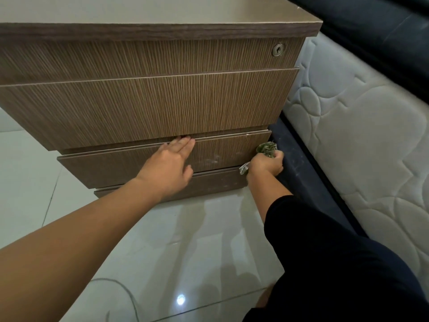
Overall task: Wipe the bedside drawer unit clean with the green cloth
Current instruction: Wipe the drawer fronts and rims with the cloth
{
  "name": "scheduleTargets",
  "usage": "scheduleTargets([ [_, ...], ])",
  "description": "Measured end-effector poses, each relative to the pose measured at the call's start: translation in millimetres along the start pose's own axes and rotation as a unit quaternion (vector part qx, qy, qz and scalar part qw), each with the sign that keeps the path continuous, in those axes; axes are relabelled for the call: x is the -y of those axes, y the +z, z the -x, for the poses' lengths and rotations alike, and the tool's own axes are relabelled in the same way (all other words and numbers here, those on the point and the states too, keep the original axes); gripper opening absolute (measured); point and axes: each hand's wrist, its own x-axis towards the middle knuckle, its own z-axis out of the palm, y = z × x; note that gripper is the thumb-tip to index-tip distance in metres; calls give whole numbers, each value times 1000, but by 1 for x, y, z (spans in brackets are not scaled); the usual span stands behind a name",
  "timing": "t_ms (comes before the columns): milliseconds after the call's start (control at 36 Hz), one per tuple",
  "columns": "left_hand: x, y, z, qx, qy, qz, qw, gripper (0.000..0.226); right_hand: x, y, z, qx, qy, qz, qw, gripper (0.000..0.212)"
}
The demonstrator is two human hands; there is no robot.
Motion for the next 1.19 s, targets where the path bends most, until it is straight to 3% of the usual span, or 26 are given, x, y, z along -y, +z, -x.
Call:
scheduleTargets([
  [583, 15, -7, 7, 25, 24, 15, 999, 65, -3, 14, 44, 56, 107, -198, 973, 33],
  [667, 26, -8, 14, 21, 20, 16, 999, 64, -5, 14, 53, 78, 116, -171, 975, 35],
  [778, 45, -11, 24, 19, 24, 12, 999, 64, -11, 10, 60, 192, 106, -76, 973, 46],
  [944, 72, -14, 39, 22, 16, 6, 1000, 63, -13, 27, 94, 102, 127, -164, 973, 47],
  [1194, 108, -18, 59, 20, -15, 10, 1000, 62, -31, 53, 149, 132, 150, -109, 974, 47],
])
